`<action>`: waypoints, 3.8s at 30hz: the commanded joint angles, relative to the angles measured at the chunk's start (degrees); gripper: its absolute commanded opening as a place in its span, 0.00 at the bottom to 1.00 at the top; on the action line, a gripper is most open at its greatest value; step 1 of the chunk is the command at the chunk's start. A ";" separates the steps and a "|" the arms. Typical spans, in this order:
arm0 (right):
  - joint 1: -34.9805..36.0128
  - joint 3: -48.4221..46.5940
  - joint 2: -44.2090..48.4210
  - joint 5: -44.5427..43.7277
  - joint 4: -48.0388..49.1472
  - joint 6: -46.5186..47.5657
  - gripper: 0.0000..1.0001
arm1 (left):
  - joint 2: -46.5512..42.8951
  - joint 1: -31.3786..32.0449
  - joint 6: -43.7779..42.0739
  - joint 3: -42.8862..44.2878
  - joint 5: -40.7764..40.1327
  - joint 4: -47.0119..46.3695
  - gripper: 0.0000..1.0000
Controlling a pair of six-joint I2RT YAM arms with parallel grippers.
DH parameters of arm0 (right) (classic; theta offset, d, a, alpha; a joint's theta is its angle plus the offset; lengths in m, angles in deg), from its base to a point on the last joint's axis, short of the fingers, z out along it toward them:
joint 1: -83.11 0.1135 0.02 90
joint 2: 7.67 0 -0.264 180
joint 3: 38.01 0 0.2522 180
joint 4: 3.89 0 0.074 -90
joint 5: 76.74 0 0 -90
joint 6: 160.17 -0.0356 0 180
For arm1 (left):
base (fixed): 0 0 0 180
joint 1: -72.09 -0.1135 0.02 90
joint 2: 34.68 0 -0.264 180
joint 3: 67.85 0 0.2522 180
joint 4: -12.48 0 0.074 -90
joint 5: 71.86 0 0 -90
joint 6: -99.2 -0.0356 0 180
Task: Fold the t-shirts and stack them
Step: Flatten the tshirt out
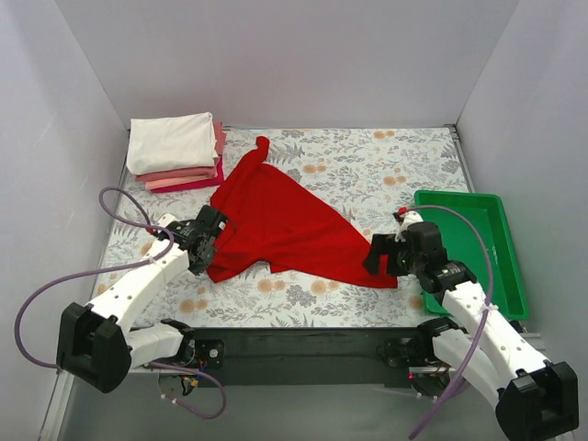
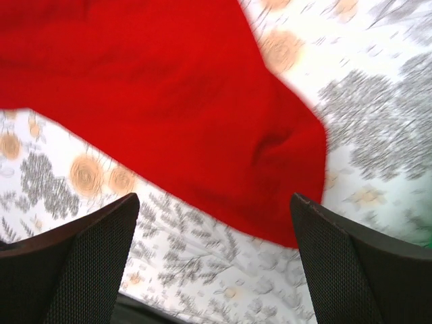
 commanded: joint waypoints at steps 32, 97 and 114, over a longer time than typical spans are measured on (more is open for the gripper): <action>8.19 1.47 -4.64 -24.90 -15.28 -19.99 0.55 | -6.06 -0.38 8.42 -1.30 -3.63 0.82 0.00; 6.52 -69.89 7.31 -19.64 -18.09 4.71 0.01 | -9.40 -0.47 -39.83 69.00 9.55 -28.63 0.00; 6.61 -68.33 -8.95 -35.08 -13.71 12.35 0.01 | 15.19 -0.38 -49.32 73.31 -5.82 -35.03 0.00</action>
